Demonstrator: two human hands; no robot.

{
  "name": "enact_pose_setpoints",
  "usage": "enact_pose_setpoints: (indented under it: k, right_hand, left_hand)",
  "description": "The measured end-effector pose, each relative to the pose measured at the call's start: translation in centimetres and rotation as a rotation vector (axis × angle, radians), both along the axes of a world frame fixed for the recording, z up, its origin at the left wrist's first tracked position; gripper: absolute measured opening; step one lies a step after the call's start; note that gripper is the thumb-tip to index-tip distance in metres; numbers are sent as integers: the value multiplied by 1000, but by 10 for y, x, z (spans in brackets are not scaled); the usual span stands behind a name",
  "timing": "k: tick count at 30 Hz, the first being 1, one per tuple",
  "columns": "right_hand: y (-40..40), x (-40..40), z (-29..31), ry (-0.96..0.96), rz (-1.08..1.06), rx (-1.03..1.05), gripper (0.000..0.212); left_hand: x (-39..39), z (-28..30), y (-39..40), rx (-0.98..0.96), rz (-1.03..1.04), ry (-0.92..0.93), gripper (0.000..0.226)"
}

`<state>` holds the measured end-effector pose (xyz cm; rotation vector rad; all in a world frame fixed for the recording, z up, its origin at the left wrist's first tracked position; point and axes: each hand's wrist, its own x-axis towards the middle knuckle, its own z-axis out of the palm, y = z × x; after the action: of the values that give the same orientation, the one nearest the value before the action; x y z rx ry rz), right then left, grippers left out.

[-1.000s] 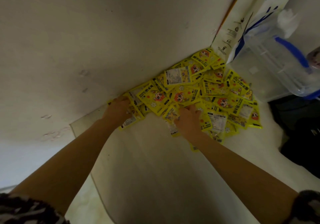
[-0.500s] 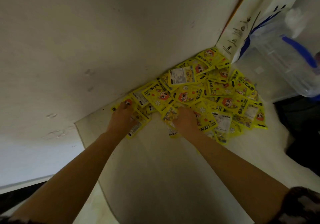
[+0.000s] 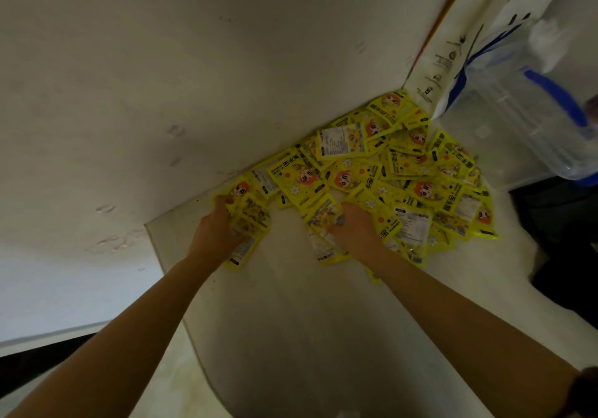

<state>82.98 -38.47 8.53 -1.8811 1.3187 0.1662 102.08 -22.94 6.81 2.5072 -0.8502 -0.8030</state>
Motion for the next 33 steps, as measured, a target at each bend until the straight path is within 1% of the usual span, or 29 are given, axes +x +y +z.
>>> enact_pose_setpoints:
  k: [1,2,4,6,8,10,13,17,19,24,27,31,33]
  right_hand:
    - [-1,-4,3,-8,-8,5,27]
    - [-4,-8,7,-14,-14,15,24]
    - [-11,-17,17,-2,-31,32,34]
    - [-24,-26,24,22,-53,26,43]
    - [-37,-35,25,30,-72,9,47]
    - [-48,-43,25,28,-102,-18,50]
    - [-59,-52,20,53,-138,-27,54]
    - [-68,-55,15,195,-41,-29,50]
    - [-69,-56,15,215,-18,-36,47]
    - [-67,-58,13,212,18,-58,50]
    - [-64,-59,12,195,26,-45,45]
    - [-64,-62,10,148,-2,-68,33]
    - [-62,-64,10,128,-30,-62,28]
  left_hand:
    - [3,0,1,9,8,-1,65]
    - [6,0,1,24,-6,-21,61]
    - [12,2,-1,70,-71,-90,40]
    - [16,6,-6,62,-67,-85,30]
    - [21,7,-13,13,-1,-35,31]
    - [26,6,-21,11,48,-41,38]
    - [34,0,-31,42,33,-40,46]
    - [40,-3,-39,55,10,-19,46]
    - [39,-3,-42,70,-14,-22,43]
    - [33,-4,-45,61,-12,-53,39]
    - [34,-7,-43,68,7,-43,35]
    - [31,-10,-34,121,20,-69,44]
    - [26,-10,-29,93,76,-60,39]
